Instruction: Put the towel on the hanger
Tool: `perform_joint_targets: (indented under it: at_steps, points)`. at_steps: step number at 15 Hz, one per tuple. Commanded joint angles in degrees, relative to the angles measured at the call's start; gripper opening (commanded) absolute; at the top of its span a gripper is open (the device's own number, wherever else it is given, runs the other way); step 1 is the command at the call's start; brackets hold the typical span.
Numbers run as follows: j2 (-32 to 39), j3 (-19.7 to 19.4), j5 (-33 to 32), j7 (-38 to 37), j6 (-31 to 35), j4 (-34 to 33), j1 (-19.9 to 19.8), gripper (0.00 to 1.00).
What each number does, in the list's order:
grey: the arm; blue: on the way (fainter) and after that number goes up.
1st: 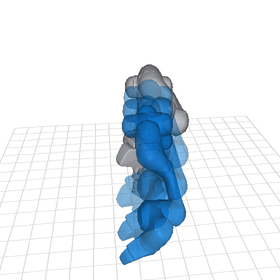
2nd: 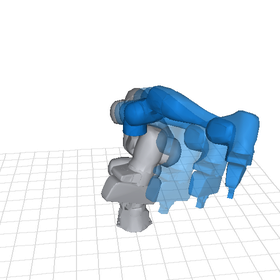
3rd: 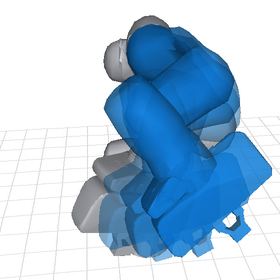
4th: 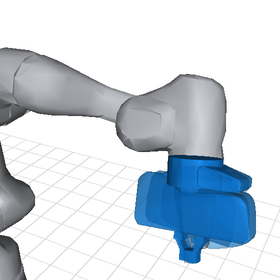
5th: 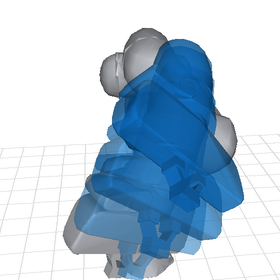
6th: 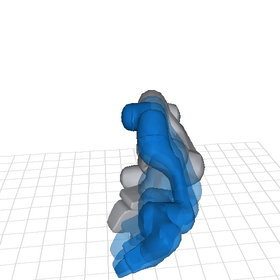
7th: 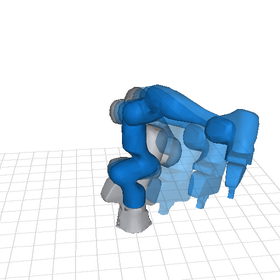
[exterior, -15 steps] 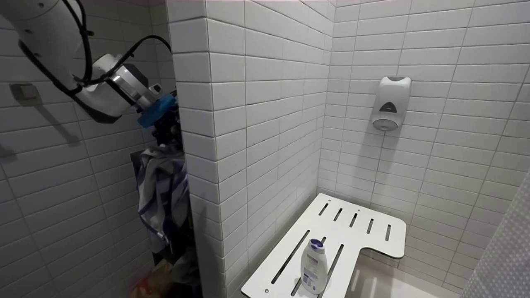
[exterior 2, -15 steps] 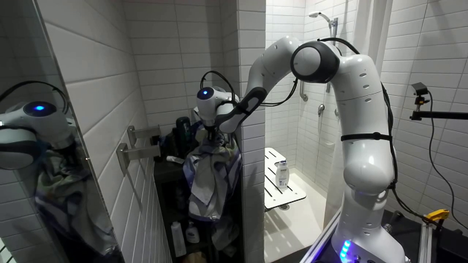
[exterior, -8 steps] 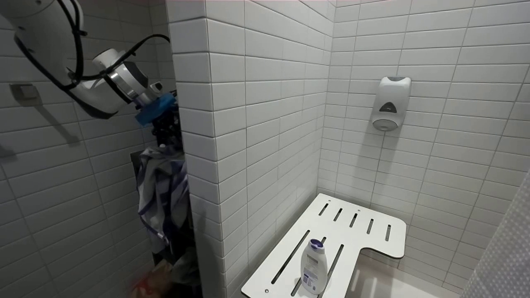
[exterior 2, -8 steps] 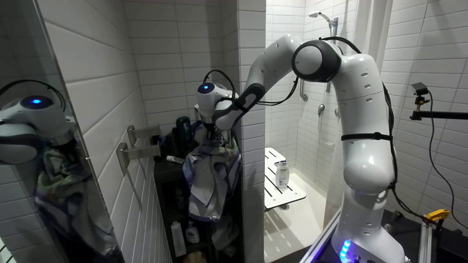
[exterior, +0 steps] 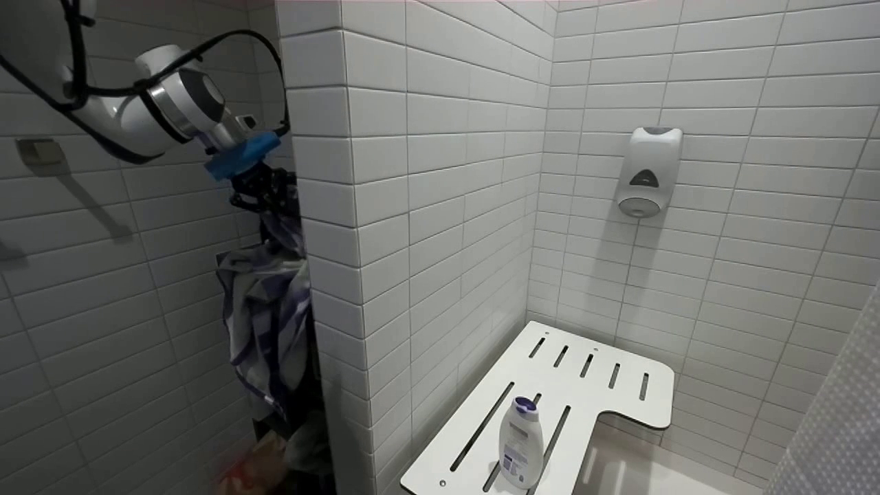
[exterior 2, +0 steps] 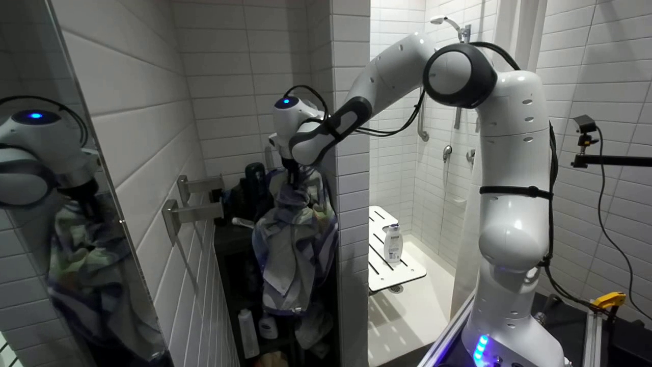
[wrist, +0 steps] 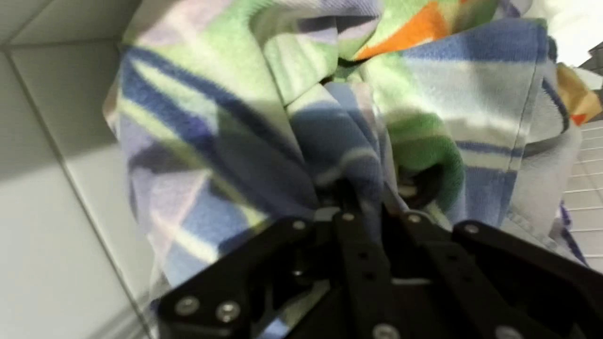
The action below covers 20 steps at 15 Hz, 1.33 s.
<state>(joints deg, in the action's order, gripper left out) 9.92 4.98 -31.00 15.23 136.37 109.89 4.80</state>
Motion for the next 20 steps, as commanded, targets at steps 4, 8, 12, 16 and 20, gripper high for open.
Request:
perform_joint_targets:
  at_steps: [4,8,12,16,20]
  points:
    - [-14.2,2.4,7.4,11.1,-15.7,2.9,2.1,0.03]
    - [-20.1,3.2,8.7,15.3,-23.0,2.7,3.8,0.03]
    - [-23.6,3.4,9.6,18.8,-27.9,2.2,5.5,0.03]
    - [-26.7,4.0,10.3,21.9,-30.6,1.6,7.4,0.03]
    - [-29.0,5.9,9.6,24.0,-33.4,0.2,9.7,0.03]
